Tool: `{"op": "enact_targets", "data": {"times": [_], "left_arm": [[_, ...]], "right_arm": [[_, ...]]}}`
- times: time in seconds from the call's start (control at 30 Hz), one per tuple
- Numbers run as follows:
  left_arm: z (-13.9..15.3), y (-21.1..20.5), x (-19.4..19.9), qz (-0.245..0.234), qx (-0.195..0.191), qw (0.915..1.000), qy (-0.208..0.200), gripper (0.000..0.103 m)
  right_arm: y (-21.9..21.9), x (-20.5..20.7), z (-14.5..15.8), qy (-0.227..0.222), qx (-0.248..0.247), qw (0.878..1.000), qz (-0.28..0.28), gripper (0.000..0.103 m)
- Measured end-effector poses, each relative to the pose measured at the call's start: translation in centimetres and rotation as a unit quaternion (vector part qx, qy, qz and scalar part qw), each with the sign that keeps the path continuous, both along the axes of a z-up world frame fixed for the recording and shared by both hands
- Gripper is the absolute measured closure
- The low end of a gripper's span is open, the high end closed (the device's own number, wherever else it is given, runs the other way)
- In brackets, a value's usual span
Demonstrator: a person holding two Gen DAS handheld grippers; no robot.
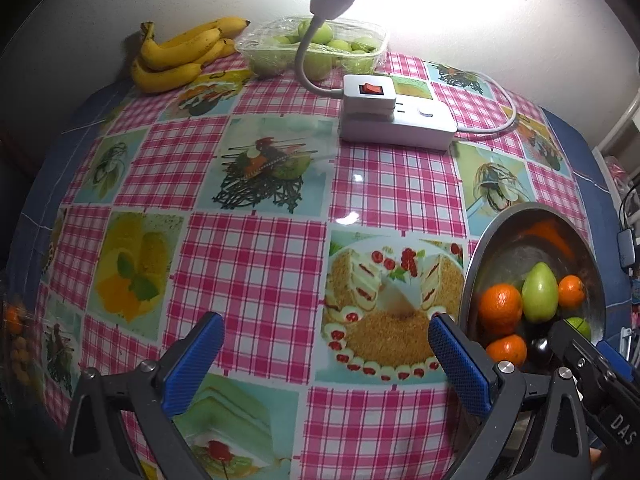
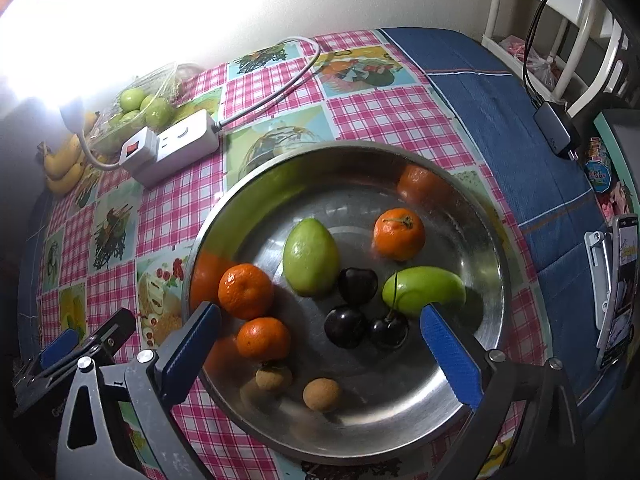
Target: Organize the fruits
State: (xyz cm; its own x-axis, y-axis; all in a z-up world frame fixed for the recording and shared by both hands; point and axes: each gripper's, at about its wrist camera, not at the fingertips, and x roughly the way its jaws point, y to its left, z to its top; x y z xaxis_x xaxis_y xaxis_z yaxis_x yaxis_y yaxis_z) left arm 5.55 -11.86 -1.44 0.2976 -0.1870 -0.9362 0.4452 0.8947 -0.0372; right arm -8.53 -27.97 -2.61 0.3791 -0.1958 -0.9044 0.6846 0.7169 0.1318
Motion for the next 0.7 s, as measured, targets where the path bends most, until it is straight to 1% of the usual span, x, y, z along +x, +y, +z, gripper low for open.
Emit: {"op": "enact_targets", "data": {"times": [0.17,0.33,0.43,0.53,0.7], "left_arm": [[0.2,1.4,-1.0,-0.003,0.005,1.0,-0.008,0.0],[0.8,2.9,-2.4,-0.011,0.023,0.9993,-0.027,0.0],[1.1,3.7,-3.3,-0.016,0.033,0.9985,-0.04,0.0],[1.4,4.5,-4.0,-0.016,0.033,0.9983,-0.044,0.0],[2.0,5.6,-5.2,-0.019,0.032,0.9979,-0.053,0.0]], "right_arm": [[1.3,-0.9,0.1,-0.002,-0.01,1.0,0.006,0.003],[2.7,-2.5,0.2,-0.006,-0.025,1.0,0.009,0.003],[3.4,-3.4,0.1,-0.017,-0.018,1.0,0.012,0.003],[4.2,-4.4,0.0,-0.029,-0.007,0.999,0.015,0.003],[5.5,-5.3,-0.1,-0.028,-0.016,0.999,0.021,0.003]]}}
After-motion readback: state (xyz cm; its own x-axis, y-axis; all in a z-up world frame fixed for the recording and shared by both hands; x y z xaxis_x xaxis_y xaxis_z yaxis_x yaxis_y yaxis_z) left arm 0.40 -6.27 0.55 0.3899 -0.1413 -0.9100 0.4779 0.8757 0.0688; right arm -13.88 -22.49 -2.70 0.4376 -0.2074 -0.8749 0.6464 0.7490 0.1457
